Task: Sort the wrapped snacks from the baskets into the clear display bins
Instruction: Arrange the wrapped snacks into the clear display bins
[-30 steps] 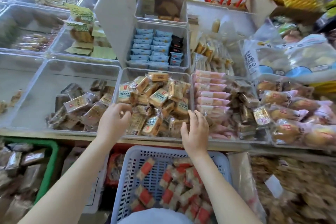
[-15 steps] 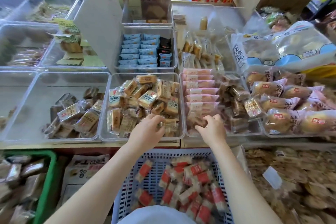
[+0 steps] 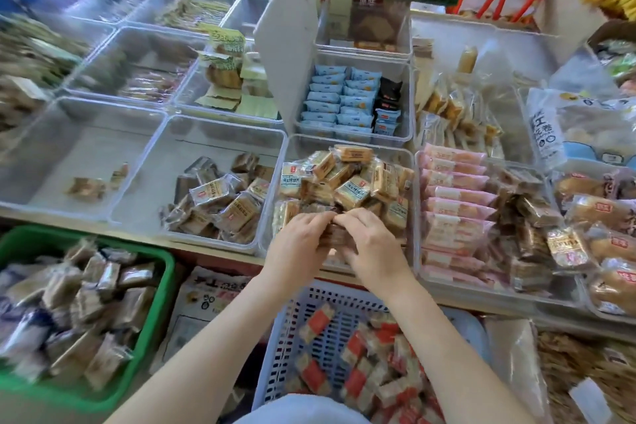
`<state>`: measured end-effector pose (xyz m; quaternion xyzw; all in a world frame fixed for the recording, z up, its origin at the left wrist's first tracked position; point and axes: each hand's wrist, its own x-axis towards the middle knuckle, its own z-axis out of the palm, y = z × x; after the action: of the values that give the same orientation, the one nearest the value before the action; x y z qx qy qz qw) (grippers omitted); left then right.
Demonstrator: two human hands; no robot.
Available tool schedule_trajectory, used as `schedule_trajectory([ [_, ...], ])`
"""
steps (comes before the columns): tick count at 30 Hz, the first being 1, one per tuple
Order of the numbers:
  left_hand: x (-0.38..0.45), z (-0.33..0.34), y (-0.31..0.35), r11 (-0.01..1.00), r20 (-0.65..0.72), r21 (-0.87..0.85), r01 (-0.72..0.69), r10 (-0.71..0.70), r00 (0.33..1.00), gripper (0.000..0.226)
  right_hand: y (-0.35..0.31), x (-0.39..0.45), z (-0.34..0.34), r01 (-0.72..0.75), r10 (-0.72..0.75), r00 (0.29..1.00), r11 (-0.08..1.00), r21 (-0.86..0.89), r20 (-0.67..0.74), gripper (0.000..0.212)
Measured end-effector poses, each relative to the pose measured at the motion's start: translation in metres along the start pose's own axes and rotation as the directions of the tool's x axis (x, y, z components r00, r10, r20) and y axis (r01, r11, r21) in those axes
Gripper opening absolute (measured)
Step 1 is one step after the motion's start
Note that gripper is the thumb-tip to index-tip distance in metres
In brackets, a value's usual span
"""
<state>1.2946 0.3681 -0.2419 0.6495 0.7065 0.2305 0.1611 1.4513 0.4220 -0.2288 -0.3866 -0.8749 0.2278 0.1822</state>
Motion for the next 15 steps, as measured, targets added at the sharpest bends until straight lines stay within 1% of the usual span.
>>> schedule_trajectory([
  [2, -0.005, -0.011, -0.026, 0.999, -0.033, -0.011, 0.037, -0.038, 0.999, 0.049, -0.011, 0.01, 0.013, 0.0, -0.006, 0.998, 0.996, 0.089, 0.07, 0.055],
  [4, -0.01, -0.024, -0.054, 0.996, -0.11, -0.03, 0.084, -0.087, 0.99, 0.048, -0.02, 0.019, 0.026, -0.019, 0.005, 0.994, 0.991, 0.132, 0.105, 0.058],
  [7, -0.015, -0.041, -0.097, 0.98, -0.282, -0.05, 0.192, -0.199, 0.939, 0.052, -0.022, 0.024, 0.044, -0.112, 0.11, 0.987, 0.994, 0.016, 0.117, 0.052],
  [8, -0.013, -0.046, -0.11, 0.965, -0.311, -0.06, 0.255, -0.26, 0.914, 0.056, -0.021, 0.024, 0.05, -0.145, 0.148, 0.982, 0.989, -0.039, 0.114, 0.051],
  [9, -0.011, -0.049, -0.121, 0.944, -0.304, -0.068, 0.322, -0.327, 0.895, 0.058, -0.019, 0.024, 0.055, -0.171, 0.181, 0.976, 0.981, -0.09, 0.121, 0.05],
  [10, -0.008, -0.051, -0.13, 0.92, -0.256, -0.081, 0.384, -0.391, 0.884, 0.058, -0.018, 0.023, 0.059, -0.19, 0.208, 0.968, 0.973, -0.131, 0.141, 0.05],
  [11, -0.006, -0.051, -0.139, 0.894, -0.169, -0.093, 0.439, -0.449, 0.878, 0.06, -0.016, 0.023, 0.063, -0.201, 0.228, 0.958, 0.966, -0.163, 0.172, 0.051],
  [12, -0.004, -0.048, -0.145, 0.871, -0.048, -0.069, 0.487, -0.49, 0.87, 0.065, -0.014, 0.021, 0.066, -0.208, 0.246, 0.948, 0.96, -0.189, 0.204, 0.051],
  [13, -0.002, -0.044, -0.152, 0.861, 0.066, 0.013, 0.509, -0.509, 0.858, 0.072, -0.013, 0.019, 0.069, -0.214, 0.262, 0.938, 0.954, -0.212, 0.229, 0.052],
  [14, -0.001, -0.039, -0.156, 0.859, 0.134, 0.125, 0.497, -0.511, 0.849, 0.079, -0.012, 0.016, 0.07, -0.22, 0.272, 0.932, 0.95, -0.223, 0.238, 0.052],
  [15, 0.0, -0.035, -0.16, 0.853, 0.165, 0.225, 0.47, -0.509, 0.845, 0.084, -0.011, 0.014, 0.07, -0.224, 0.277, 0.931, 0.948, -0.226, 0.237, 0.052],
])
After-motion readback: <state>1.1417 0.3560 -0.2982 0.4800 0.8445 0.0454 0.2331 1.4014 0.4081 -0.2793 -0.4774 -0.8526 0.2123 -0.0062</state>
